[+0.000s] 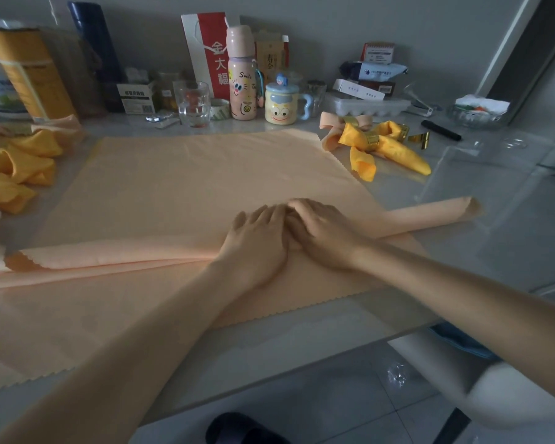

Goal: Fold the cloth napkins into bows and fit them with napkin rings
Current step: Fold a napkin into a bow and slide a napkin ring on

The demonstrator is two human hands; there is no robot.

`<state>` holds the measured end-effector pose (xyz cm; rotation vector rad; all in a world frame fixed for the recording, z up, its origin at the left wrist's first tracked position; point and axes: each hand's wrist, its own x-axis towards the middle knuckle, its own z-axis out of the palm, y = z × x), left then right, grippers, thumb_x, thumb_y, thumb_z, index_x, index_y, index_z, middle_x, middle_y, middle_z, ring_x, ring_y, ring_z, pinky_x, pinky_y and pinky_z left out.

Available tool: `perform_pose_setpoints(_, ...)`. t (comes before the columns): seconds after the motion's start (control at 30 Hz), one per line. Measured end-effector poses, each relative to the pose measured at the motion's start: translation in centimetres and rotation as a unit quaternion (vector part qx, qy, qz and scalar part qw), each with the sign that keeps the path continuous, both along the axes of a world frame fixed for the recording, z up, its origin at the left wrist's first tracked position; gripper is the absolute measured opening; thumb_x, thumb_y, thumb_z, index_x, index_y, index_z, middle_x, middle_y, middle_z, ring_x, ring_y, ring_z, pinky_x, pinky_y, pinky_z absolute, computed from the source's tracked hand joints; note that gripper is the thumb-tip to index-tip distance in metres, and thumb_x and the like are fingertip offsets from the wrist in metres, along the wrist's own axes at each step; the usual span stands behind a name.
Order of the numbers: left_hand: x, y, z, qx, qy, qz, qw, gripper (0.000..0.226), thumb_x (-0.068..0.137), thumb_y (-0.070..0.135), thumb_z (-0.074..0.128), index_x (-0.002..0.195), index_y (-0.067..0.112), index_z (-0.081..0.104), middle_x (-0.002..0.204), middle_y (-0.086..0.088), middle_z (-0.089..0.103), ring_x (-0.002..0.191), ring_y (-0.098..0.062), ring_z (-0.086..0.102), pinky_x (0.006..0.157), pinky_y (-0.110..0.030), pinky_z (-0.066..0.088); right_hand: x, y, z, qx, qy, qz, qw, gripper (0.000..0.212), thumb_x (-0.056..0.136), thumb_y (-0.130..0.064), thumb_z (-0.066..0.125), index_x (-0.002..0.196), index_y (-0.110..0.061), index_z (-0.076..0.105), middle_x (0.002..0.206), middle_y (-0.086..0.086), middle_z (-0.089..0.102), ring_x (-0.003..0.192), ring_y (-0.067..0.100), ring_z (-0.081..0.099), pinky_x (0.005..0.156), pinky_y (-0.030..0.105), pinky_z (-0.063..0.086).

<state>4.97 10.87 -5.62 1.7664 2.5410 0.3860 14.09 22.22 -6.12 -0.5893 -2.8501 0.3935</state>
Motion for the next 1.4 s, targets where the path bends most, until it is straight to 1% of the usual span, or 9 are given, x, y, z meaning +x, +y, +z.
perform_pose_setpoints(0.17, -0.6, 0.0, -0.3, -0.034, -0.019, -0.015, 0.999, 0.046, 0.102, 0.026, 0.022, 0.147, 0.017, 0.022, 0.158, -0.001, 0.012, 0.145, -0.015, 0.007, 0.115, -0.031, 0.002, 2.0, 2.7, 0.1, 0.015, -0.089, -0.035, 0.995, 0.055, 0.100, -0.045, 0.020, 0.149, -0.021, 0.019, 0.158, -0.001, 0.012, 0.145, 0.011, 0.006, 0.114, 0.024, 0.004)
perform_pose_setpoints(0.43, -0.7, 0.0, -0.4, -0.024, -0.031, -0.015, 0.999, 0.045, 0.102, 0.026, 0.023, 0.146, 0.019, 0.023, 0.157, 0.000, 0.013, 0.145, -0.015, 0.008, 0.115, -0.032, 0.003, 8.2, 9.0, 0.9, -0.005, -0.148, -0.132, 0.980, 0.056, 0.100, -0.043, 0.015, 0.150, -0.021, 0.010, 0.159, -0.003, 0.003, 0.145, 0.012, 0.000, 0.113, 0.023, 0.001)
perform_pose_setpoints(0.6, -0.2, 0.2, 0.0, 0.069, -0.020, -0.052, 0.996, 0.048, 0.094, 0.008, 0.036, 0.137, 0.028, 0.033, 0.150, -0.002, 0.025, 0.143, -0.020, 0.011, 0.115, -0.044, 0.010, 10.0, 11.3, 1.2, -0.021, -0.110, -0.174, 0.978, 0.067, 0.092, -0.055, 0.030, 0.145, -0.014, 0.029, 0.151, 0.009, 0.030, 0.139, 0.027, 0.027, 0.111, 0.037, 0.023)
perform_pose_setpoints(0.73, 1.2, 0.4, 0.7, 0.074, 0.041, -0.112, 0.990, 0.060, 0.079, 0.005, 0.016, 0.128, 0.025, 0.045, 0.148, -0.004, 0.021, 0.142, -0.020, 0.009, 0.114, -0.034, 0.006, 10.9, 11.3, 2.5, -0.007, -0.033, -0.165, 0.986, 0.041, 0.094, -0.028, 0.051, 0.130, -0.009, 0.051, 0.137, 0.010, 0.050, 0.123, 0.023, 0.047, 0.095, 0.025, 0.033)
perform_pose_setpoints(0.83, 1.4, 0.7, 0.9, 0.061, 0.041, -0.112, 0.991, 0.052, 0.084, 0.002, 0.027, 0.125, 0.026, 0.049, 0.146, -0.003, 0.022, 0.140, -0.019, 0.010, 0.112, -0.030, 0.009, 10.9, 10.4, 3.2, -0.035, 0.013, -0.139, 0.990, 0.030, 0.095, -0.023, 0.051, 0.122, -0.012, 0.059, 0.125, 0.004, 0.059, 0.114, 0.017, 0.054, 0.088, 0.021, 0.036)
perform_pose_setpoints(1.13, 1.2, 1.4, 1.2, 0.118, 0.006, -0.088, 0.989, 0.040, 0.086, 0.005, 0.044, 0.104, 0.029, 0.070, 0.115, 0.004, 0.046, 0.111, -0.017, 0.033, 0.084, -0.019, 0.018, 8.7, 6.3, 7.6, -0.039, -0.204, -0.071, 0.976, 0.007, 0.084, -0.022, 0.059, 0.084, -0.016, 0.062, 0.082, -0.003, 0.061, 0.081, 0.018, 0.055, 0.068, 0.029, 0.040)
perform_pose_setpoints(1.2, 1.4, 1.4, 1.4, 0.112, -0.040, -0.058, 0.991, 0.034, 0.088, 0.011, 0.047, 0.097, 0.032, 0.072, 0.105, 0.007, 0.044, 0.106, -0.015, 0.033, 0.081, -0.018, 0.017, 8.3, 4.5, 8.8, -0.093, -0.218, -0.061, 0.970, 0.008, 0.084, -0.020, 0.059, 0.082, -0.013, 0.061, 0.076, -0.001, 0.057, 0.071, 0.016, 0.051, 0.064, 0.031, 0.038)
perform_pose_setpoints(1.33, 0.8, 2.1, 2.2, -0.004, -0.066, -0.029, 0.997, 0.025, 0.093, 0.024, 0.050, 0.102, 0.013, 0.070, 0.111, -0.010, 0.054, 0.111, -0.030, 0.044, 0.095, -0.032, 0.035, 7.0, -0.5, 10.3, -0.391, -0.126, -0.008, 0.912, 0.006, 0.088, -0.015, 0.058, 0.089, -0.009, 0.060, 0.073, 0.000, 0.061, 0.064, 0.009, 0.057, 0.054, 0.018, 0.045)
perform_pose_setpoints(1.4, 0.3, 2.1, 3.0, -0.030, -0.072, -0.014, 0.997, 0.028, 0.095, 0.013, 0.045, 0.113, 0.000, 0.060, 0.119, -0.021, 0.055, 0.113, -0.037, 0.048, 0.091, -0.033, 0.038, 5.5, -2.8, 9.6, -0.377, -0.100, 0.015, 0.921, 0.007, 0.088, -0.016, 0.059, 0.082, -0.013, 0.059, 0.069, -0.002, 0.059, 0.059, 0.006, 0.055, 0.050, 0.015, 0.043)
